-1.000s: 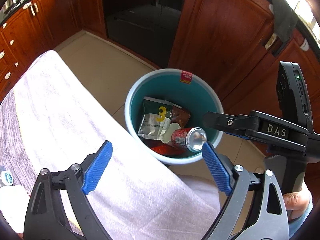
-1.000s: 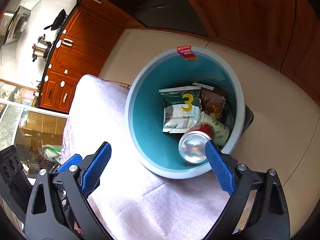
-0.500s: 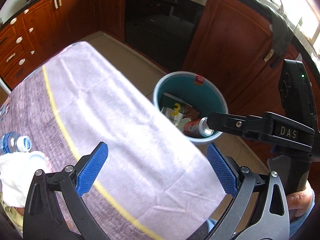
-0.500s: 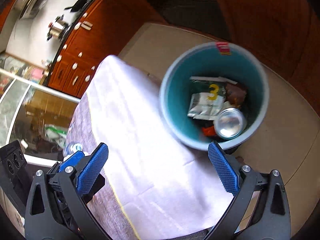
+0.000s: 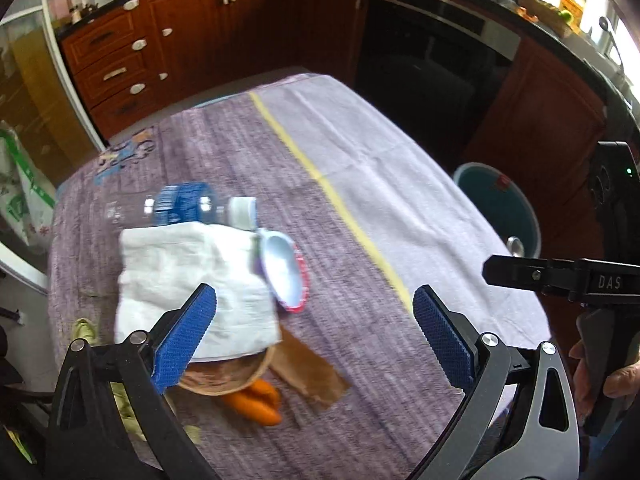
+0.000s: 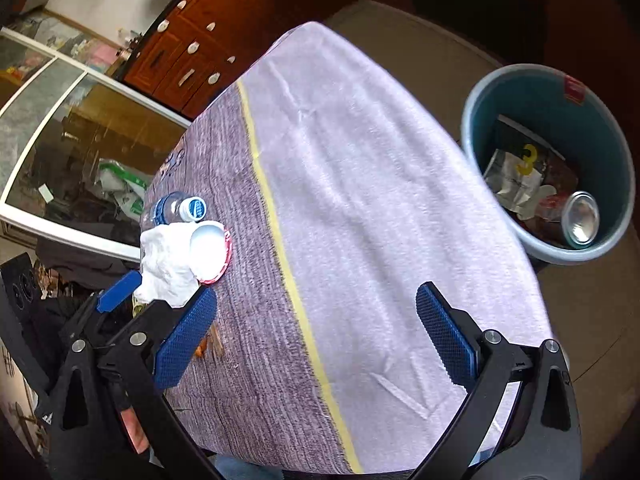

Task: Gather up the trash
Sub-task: 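Return to the table and grasp the white tissue with the left tool, then grasp the white red-rimmed cup with the right tool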

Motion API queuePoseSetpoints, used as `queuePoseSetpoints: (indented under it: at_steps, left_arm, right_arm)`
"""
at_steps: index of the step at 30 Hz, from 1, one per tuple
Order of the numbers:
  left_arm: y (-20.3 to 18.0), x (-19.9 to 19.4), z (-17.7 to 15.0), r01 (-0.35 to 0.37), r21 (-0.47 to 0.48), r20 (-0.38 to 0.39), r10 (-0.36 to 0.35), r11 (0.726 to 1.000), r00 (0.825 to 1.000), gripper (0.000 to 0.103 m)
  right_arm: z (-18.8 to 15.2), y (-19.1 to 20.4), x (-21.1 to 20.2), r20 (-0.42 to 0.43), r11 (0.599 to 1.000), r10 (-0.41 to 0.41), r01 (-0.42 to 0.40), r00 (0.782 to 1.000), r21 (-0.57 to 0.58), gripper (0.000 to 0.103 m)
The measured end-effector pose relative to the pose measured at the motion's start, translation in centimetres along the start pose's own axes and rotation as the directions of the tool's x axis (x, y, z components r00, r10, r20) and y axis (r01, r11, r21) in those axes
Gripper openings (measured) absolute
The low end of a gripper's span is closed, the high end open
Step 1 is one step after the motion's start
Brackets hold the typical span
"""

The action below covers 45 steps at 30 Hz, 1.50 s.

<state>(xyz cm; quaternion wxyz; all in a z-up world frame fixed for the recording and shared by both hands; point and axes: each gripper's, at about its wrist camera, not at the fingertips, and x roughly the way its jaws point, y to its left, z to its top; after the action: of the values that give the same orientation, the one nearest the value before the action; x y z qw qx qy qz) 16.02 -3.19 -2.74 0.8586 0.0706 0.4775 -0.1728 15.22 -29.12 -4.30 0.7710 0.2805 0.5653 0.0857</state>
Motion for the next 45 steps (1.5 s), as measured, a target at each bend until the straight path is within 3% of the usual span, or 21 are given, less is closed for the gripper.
queuePoseSetpoints:
  at_steps: [4, 8, 12, 17, 26, 28, 29, 31, 32, 33, 34, 45]
  left_arm:
    - [5.6, -0.2, -0.6, -0.068, -0.049, -0.002, 0.068, 0.996, 0.998, 0.099]
    - [9.1, 1.7, -0.7, -0.075, -0.072, -0.044, 0.072, 0.995, 0.996, 0.099]
    - [9.1, 3.7, -0.4, -0.028, -0.054, -0.087, 0.023, 0.998, 0.996, 0.099]
    - [8.4, 5.4, 0.0, -0.016, -0.023, -0.111, 0.014, 1.0, 0.994, 0.099]
    - [5.9, 5.4, 0.3, -0.093, 0.091, -0.06, 0.099, 0.991, 0.993, 0.098]
    - [5.4, 5.3, 0.2, -0.11, 0.108, -0.05, 0.116, 0.988, 0.992, 0.074]
    - [5.3, 5.4, 0.2, -0.113, 0.111, -0.053, 0.12, 0.987, 0.991, 0.068]
    - [5.4, 5.3, 0.1, -0.115, 0.107, -0.052, 0.121, 0.988, 0.991, 0.036]
    - [5.5, 5.0, 0.0, -0.106, 0.097, -0.05, 0.111, 0.99, 0.993, 0.029]
    - [5.6, 4.7, -0.2, -0.095, 0.085, -0.048, 0.099, 0.992, 0.994, 0.012]
    - [5.8, 4.4, -0.3, -0.083, 0.073, -0.045, 0.087, 0.994, 0.995, 0.005]
    - [10.6, 0.0, -1.2, -0.024, -0.098, 0.021, 0.026, 0.995, 0.999, 0.003]
  right_arm:
    - [-0.1, 3.1, 2.7, -0.052, 0.999, 0.002, -0.005, 0.999, -0.054, 0.096]
    - [0.0, 4.9, 4.8, -0.088, 0.997, 0.0, -0.006, 0.996, -0.072, 0.096]
    - [0.3, 5.7, 6.5, -0.121, 0.997, -0.011, 0.001, 0.993, -0.078, 0.096]
    - [1.1, 5.8, 7.6, -0.139, 0.997, -0.014, 0.004, 0.99, -0.075, 0.096]
    - [1.5, 4.3, 8.4, -0.157, 0.999, -0.011, 0.005, 0.987, -0.037, 0.096]
    - [1.5, 4.2, 8.4, -0.16, 0.999, -0.014, 0.007, 0.987, -0.039, 0.096]
    - [1.5, 4.2, 8.3, -0.16, 0.999, -0.016, 0.009, 0.987, -0.042, 0.096]
    - [1.5, 4.6, 8.4, -0.162, 0.999, -0.017, 0.009, 0.987, -0.051, 0.096]
    - [1.6, 5.0, 8.5, -0.163, 0.998, -0.017, 0.008, 0.986, -0.057, 0.096]
    - [1.7, 5.3, 8.7, -0.164, 0.998, -0.017, 0.007, 0.986, -0.063, 0.096]
    - [1.7, 5.6, 8.7, -0.164, 0.997, -0.016, 0.005, 0.986, -0.072, 0.096]
    - [2.1, 10.2, 12.2, -0.168, 0.987, 0.004, -0.031, 0.986, -0.156, 0.096]
